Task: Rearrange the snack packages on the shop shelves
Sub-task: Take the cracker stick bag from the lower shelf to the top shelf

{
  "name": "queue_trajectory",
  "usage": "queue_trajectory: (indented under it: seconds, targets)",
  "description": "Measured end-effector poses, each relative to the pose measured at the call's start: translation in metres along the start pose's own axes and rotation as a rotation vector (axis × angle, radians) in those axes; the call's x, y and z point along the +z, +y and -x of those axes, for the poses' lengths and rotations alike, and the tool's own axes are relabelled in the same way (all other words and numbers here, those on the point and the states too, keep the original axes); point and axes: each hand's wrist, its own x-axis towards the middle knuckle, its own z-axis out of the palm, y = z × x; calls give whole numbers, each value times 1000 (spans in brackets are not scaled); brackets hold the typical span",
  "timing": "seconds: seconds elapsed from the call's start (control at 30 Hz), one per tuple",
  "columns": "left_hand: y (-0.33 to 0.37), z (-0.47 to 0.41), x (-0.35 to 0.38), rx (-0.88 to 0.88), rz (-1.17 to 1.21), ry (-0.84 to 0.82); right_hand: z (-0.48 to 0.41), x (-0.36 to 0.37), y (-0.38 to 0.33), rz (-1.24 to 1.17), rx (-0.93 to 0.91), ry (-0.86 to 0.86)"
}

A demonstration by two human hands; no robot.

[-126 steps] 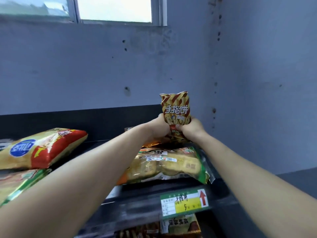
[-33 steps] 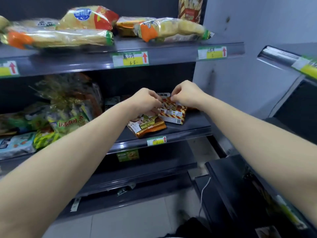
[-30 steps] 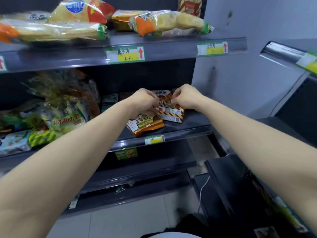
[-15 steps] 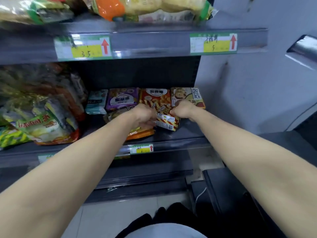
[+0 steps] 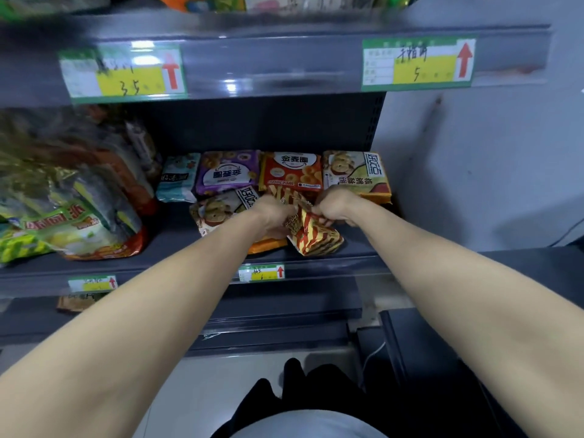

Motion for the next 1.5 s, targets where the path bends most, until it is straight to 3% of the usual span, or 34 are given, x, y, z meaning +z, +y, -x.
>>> queue_trajectory:
  seconds: [0.1,0.3,0.53,0.8,1.13,1.37,1.5]
  targets:
    - [-7,-1,3,-13,-10,-1,-2,14,7,-52,28,47]
    - [-16,4,3,-31,53,-35,3,16,11,-378,164,-35]
    - [-14,24,-3,14,191,-4,24,20,1,-490,120,18]
    - [-19,59,-21,158,83,-8,70,30,-14,-660,99,123]
    - [-42,114,-29,301,87,21,152,56,-20,-611,31,358]
    - [-34,154,-27,444,4,21,204,58,-17,-254,-55,731]
    - [-19,179,-22,525,-22,8,232,48,-19,-167,-70,927]
